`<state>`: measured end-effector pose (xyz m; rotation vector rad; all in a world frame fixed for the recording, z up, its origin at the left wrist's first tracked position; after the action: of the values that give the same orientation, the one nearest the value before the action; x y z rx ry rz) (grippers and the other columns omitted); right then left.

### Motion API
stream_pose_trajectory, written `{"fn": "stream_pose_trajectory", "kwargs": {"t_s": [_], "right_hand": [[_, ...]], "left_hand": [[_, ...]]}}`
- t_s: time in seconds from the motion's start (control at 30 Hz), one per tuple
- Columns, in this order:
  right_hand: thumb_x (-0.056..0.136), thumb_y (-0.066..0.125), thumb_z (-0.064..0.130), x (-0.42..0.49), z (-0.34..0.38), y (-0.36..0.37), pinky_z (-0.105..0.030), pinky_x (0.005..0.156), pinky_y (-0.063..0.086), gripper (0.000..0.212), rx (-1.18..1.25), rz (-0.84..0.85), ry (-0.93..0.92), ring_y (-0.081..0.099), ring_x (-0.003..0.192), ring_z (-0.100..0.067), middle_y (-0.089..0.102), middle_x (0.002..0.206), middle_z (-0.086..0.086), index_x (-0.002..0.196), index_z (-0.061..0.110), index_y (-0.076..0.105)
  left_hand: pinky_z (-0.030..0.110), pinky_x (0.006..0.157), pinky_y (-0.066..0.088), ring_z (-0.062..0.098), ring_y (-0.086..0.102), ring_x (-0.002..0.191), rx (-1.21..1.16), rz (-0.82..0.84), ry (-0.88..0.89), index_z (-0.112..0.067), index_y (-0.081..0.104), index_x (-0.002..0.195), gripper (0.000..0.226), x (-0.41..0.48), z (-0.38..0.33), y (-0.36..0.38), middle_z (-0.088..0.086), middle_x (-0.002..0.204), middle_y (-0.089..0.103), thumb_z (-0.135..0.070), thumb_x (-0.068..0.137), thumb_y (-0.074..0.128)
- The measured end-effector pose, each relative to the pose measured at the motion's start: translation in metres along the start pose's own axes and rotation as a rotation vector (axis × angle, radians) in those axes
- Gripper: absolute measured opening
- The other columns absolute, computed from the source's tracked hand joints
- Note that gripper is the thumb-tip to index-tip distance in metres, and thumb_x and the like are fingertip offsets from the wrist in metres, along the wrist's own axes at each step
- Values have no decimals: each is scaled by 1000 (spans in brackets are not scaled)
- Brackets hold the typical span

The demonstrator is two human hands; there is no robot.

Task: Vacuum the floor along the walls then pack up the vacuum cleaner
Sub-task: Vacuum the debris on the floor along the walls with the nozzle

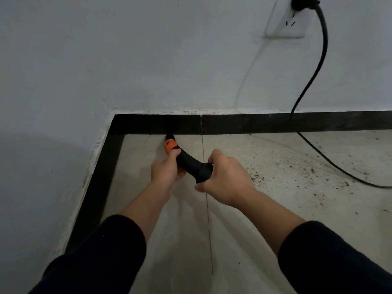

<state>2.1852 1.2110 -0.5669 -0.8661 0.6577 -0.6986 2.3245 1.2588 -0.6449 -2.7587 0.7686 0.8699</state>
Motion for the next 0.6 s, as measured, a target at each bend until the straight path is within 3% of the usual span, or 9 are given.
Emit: {"fn": "stream_pose_trajectory", "kwargs": {"t_s": [0.13,0.3,0.6], "right_hand": [[72,78,33,-4,-9,-6,-38,69,56,47,-8,-16,21,60,77,-20,59,93,-2,102,19,45],[70,78,32,-9,-19,-14,-37,66,56,45,-25,-52,38,58,74,-18,58,87,0,99,19,46],[68,78,31,-14,-35,-24,-37,66,58,44,-49,-87,65,57,69,-15,55,80,3,97,21,46]], "left_hand": [[29,70,55,20,67,86,-11,24,-15,-12,61,93,18,-6,2,11,12,106,68,-29,90,65],[28,70,54,19,66,87,5,58,-23,-17,58,83,17,-14,4,23,12,105,68,-30,91,64],[25,65,53,19,66,87,13,114,-54,-9,59,106,27,-25,9,42,12,107,67,-31,92,63]]}}
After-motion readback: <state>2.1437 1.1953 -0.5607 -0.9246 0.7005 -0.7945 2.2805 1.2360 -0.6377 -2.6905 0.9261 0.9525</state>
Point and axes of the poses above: each hand's wrist, its own x-axis towards the middle knuckle, its own y-axis out of the palm, z = x × y, the point moved 3 cm from there along x, towards the middle knuckle
